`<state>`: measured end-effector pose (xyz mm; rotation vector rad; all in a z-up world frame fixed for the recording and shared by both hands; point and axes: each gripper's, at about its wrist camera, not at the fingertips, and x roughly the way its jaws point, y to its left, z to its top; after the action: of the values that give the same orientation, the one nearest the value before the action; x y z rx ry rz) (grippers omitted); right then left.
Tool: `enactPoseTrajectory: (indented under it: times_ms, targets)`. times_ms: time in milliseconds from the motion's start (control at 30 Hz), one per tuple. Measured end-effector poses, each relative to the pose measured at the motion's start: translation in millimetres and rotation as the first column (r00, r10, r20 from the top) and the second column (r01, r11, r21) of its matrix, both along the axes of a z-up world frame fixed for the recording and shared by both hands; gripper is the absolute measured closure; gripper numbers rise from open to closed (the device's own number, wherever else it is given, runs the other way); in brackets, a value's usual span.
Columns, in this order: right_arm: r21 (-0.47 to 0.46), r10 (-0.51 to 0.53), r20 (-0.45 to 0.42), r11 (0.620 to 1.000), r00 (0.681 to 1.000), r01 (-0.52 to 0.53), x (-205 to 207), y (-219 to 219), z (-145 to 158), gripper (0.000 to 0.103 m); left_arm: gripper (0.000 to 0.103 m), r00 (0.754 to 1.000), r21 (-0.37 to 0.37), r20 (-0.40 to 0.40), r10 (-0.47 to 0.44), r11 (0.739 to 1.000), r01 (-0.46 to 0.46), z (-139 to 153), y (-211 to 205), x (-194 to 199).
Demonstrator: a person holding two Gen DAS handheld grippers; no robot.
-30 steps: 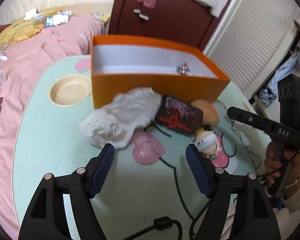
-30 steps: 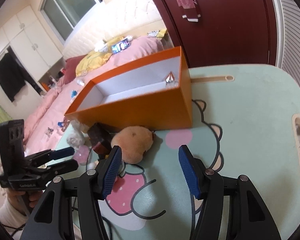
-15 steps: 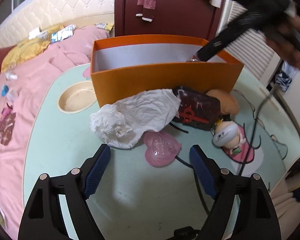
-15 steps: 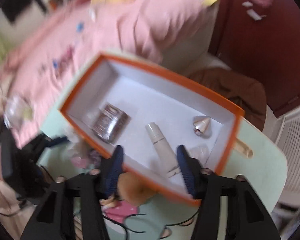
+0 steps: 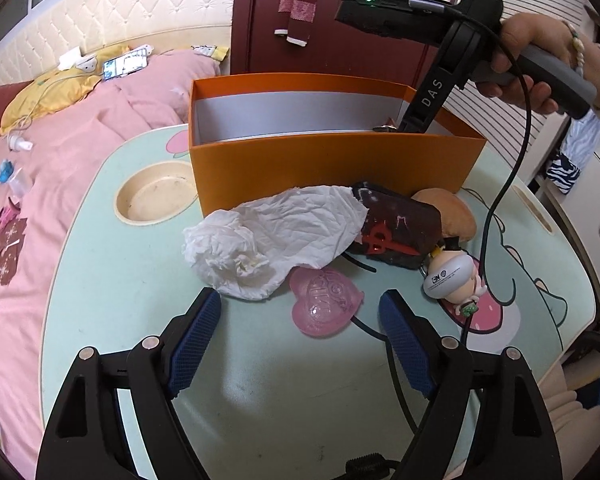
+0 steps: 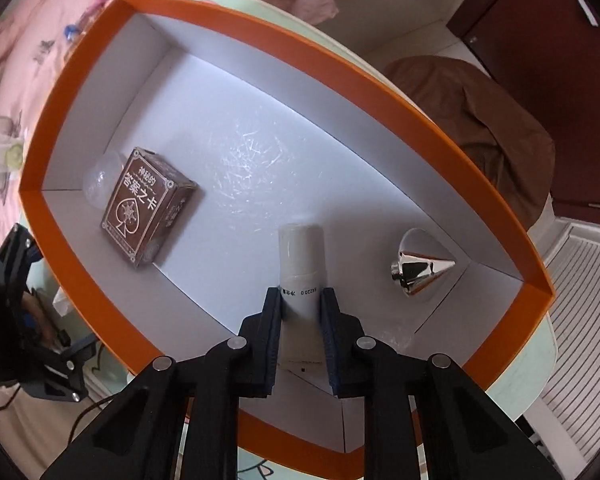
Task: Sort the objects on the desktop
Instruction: 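Grasp the white tube in the box and set it on the table with the right gripper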
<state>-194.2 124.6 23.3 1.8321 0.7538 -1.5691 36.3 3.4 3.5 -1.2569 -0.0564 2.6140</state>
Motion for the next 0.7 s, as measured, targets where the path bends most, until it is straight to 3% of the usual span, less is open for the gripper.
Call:
enactPoseTrajectory:
  times_ms: [167, 300, 367, 500, 600, 700]
  targets:
    - [-0.180, -0.082, -0.088, 0.982, 0.993, 0.065, 0.7, 11.7, 39.4, 0.085, 0.021, 1.000, -0.004, 0.000, -0.001, 1.000, 0.001, 0.3, 1.2, -0.5]
    - [-0.368, -0.165, -0.116, 0.923, 0.979, 0.112, 14.8, 30.1, 93.0, 0.085, 0.021, 1.000, -0.001, 0.000, 0.000, 1.000, 0.000, 0.5, 1.8, -0.5]
    - [-0.445, -0.178, -0.074, 0.887, 0.981, 0.127, 34.8, 40.9, 107.1, 0.085, 0.021, 1.000, -0.002, 0.000, 0.000, 1.000, 0.000, 0.6, 1.9, -0.9]
    - [-0.474, -0.202, 0.022, 0.860, 0.979, 0.189, 70.4, 59.9, 93.0, 0.084, 0.021, 1.000, -0.013, -0.001, -0.001, 1.000, 0.001, 0.3, 3.4, -0.2]
    - [-0.422, -0.234, 0.073, 0.873, 0.969, 0.243, 93.1, 67.9, 59.0, 0.084, 0.021, 1.000, -0.022, -0.002, -0.002, 1.000, 0.002, -0.2, 4.6, -0.5]
    - [-0.375, -0.284, 0.070, 0.881, 0.956, 0.289, 110.8, 74.0, 31.2, 0.084, 0.021, 1.000, -0.023, -0.004, 0.000, 1.000, 0.000, -0.6, 5.5, -0.7]
